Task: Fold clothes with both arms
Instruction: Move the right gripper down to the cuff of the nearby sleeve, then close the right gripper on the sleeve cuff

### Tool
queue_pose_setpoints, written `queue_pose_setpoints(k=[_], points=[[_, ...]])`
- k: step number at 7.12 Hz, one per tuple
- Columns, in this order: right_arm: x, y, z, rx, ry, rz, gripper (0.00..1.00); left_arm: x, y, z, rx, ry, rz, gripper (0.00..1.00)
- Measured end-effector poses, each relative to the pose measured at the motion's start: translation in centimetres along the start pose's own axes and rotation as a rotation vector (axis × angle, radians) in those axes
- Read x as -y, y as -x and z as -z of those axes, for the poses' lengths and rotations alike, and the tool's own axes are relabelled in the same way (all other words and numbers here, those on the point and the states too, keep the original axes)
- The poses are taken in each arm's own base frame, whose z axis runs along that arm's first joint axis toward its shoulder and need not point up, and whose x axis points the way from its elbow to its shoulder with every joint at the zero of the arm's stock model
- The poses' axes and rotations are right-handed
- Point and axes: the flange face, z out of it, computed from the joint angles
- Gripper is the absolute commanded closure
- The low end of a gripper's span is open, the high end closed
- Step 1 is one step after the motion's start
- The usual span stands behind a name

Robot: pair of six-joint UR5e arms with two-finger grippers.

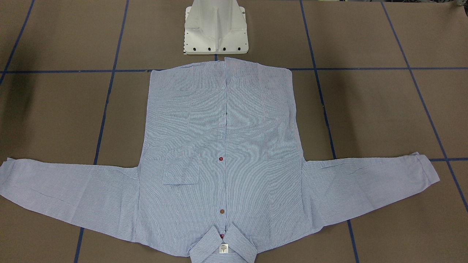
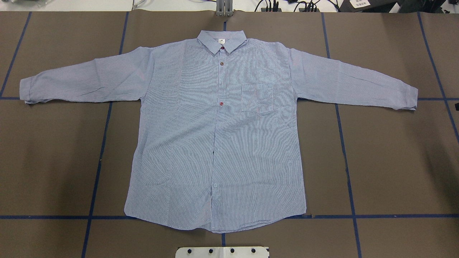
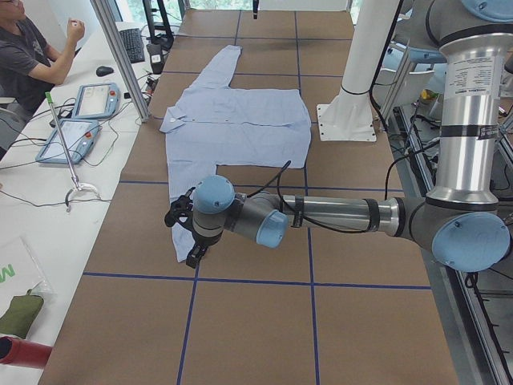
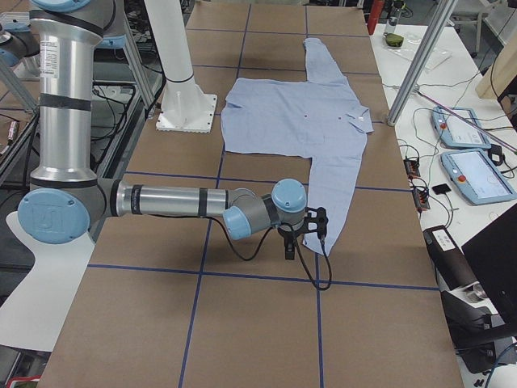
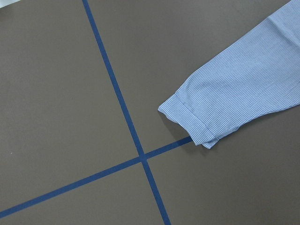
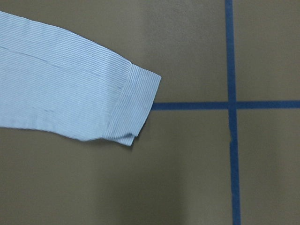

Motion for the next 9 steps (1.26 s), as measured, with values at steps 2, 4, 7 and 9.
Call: queue_pose_setpoints(k=[2,4,7,9], points=[[2.9,1.6,-5.1,-0.004,-0.037,0.012,0.01,0.2,-0.3,0.3,0.0,-0.019,-0.017,0.0],[3.5,3.3,-8.0,-0.001,-0.012,0.028,0.07,0.3,-0.4,0.4,-0.001,-0.023,-0.021,0.0],[3.9,5.5,-10.3,0.006,0.021,0.06,0.3,0.4,-0.4,0.4,-0.002,-0.024,-0.021,0.0],[4.4,5.9,-10.3,0.011,0.021,0.056,0.3,0.4,-0.4,0.5,-0.002,-0.025,-0.021,0.0]])
